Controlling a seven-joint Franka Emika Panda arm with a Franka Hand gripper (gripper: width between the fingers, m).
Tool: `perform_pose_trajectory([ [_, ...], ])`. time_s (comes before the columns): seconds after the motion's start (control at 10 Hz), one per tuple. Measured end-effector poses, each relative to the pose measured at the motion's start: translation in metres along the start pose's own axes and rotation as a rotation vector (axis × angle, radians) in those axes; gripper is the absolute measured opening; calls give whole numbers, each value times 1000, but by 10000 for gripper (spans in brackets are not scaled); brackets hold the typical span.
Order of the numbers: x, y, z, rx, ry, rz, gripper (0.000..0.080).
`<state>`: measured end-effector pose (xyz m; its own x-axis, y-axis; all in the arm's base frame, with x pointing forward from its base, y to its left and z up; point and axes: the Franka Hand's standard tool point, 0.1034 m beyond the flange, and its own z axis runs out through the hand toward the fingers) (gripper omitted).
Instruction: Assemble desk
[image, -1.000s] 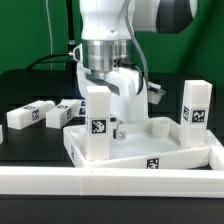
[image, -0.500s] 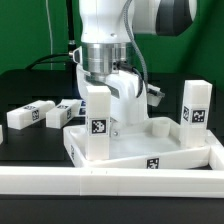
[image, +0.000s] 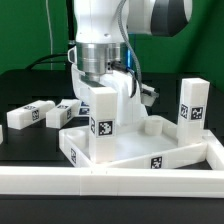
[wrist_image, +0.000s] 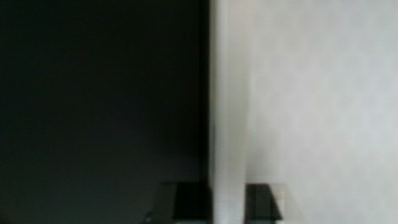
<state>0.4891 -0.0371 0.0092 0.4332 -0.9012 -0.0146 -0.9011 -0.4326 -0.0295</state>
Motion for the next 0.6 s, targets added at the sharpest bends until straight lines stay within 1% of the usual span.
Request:
perform_pose_trajectory([
  [0.2, 5, 3, -1, -1, -1, -38, 61],
  [0.6, 5, 3, -1, -5, -6, -86, 61],
])
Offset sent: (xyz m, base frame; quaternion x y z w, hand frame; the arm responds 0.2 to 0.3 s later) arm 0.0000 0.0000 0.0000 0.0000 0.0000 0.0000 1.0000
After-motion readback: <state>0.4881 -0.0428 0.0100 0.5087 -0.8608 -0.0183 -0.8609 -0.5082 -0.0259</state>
